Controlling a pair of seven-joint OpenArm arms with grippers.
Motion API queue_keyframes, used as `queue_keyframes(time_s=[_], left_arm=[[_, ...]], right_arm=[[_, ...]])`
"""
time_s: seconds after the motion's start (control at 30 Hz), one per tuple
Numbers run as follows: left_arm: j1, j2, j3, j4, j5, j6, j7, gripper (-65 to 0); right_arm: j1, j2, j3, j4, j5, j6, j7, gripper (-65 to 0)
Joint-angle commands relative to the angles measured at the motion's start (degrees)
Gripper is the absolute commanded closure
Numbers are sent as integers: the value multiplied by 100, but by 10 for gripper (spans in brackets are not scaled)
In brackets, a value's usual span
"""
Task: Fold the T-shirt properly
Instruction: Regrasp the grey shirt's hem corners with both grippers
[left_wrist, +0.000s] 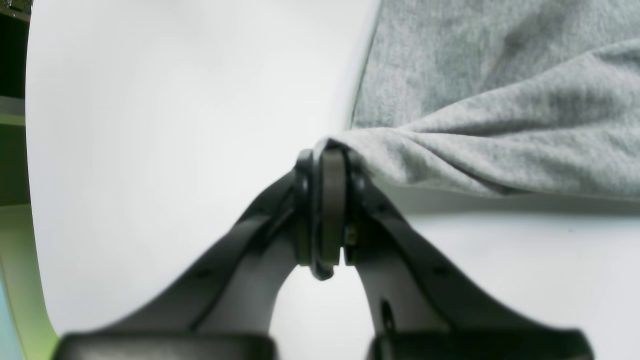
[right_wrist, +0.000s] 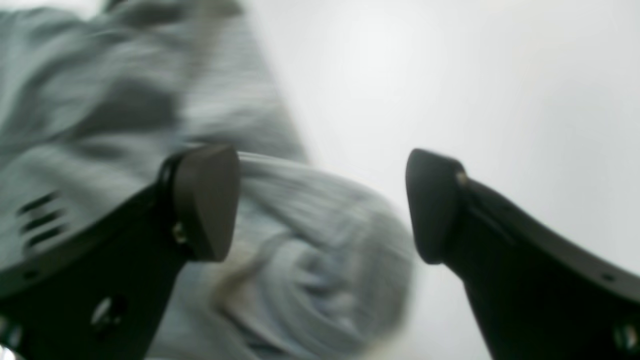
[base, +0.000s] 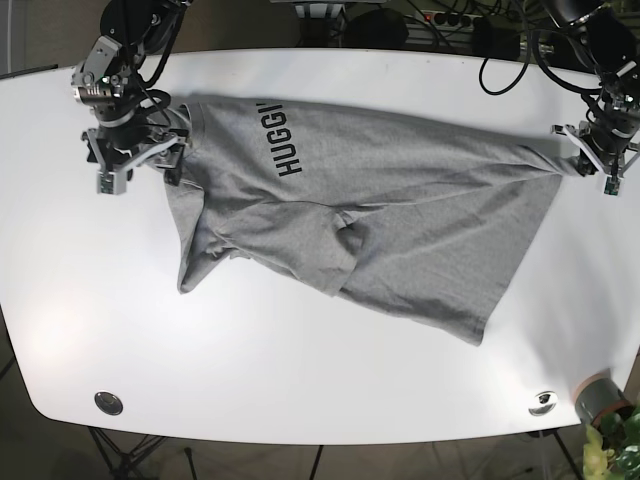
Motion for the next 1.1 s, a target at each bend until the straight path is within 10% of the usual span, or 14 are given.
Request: queue_keyframes(time_s=[0.0,0.57,1.07], left_arm=[[-38,-124,-22,114,-59,34,-111,0],[-38,-9,-13,114,-50,34,-111,0],[-65,-9,145,96,-50,34,-111,0]], right_arm=[[117,192,-482,95,47,11,176,-461],[1743,1036,-2267,-1865,30,-24,150,-423],[2060,904,-2302,-2454,100,29,-149,-425]])
